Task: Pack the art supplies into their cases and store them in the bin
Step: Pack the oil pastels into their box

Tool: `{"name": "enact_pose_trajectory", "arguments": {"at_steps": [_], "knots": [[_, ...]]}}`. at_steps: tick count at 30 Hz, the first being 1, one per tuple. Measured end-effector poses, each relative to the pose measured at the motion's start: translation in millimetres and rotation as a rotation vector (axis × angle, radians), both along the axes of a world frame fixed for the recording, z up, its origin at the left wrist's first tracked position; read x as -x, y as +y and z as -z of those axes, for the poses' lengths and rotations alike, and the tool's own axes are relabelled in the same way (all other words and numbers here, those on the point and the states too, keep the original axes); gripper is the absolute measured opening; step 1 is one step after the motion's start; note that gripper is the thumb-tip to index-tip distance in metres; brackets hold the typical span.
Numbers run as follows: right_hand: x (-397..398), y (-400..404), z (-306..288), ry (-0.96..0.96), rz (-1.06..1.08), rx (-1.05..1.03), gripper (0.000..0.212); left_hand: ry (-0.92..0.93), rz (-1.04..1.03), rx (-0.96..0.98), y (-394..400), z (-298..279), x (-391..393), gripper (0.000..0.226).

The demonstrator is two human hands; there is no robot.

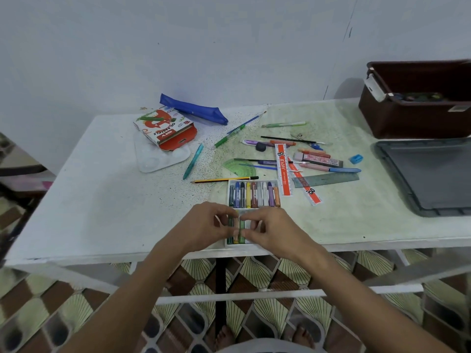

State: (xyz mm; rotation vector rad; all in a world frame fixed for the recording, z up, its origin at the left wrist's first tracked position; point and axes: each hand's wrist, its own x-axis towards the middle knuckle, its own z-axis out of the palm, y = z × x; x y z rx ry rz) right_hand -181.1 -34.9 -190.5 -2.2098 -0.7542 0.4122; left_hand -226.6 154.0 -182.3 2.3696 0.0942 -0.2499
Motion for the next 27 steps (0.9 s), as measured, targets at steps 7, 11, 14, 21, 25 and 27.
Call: {"name": "enact_pose_trajectory", "arguments": {"at_steps": [7, 11, 14, 21, 25, 27], "knots": [[-0.6, 5.0, 11.8, -0.113, -0.047, 0.126, 0.036, -0.013, -0.005, -0.066, -1.8, 2.1, 2.1, 0.043], [-4.4, 3.0, 12.0, -0.089, -0.034, 0.105, 0.041, 0.018, -0.013, -0.100, -3.7, -0.1, -0.7, 0.046], [-5.8, 1.0, 12.9, -0.079, -0.043, 0.074, 0.042, 0.054, -0.006, -0.132, -4.1, -1.4, -3.3, 0.046], [-10.5, -2.4, 11.3, -0.033, -0.062, 0.027, 0.037, 0.076, 0.014, -0.132, -3.8, -4.2, -6.7, 0.038], [-25.5, -17.3, 0.5, 0.132, 0.040, -0.114, 0.032, -0.019, 0.036, -0.128, -8.3, -17.8, -25.8, 0.022], [-42.4, -31.4, -7.3, 0.128, 0.123, -0.126, 0.030, -0.081, 0.008, -0.125, -14.2, -22.9, -46.9, 0.021]]}}
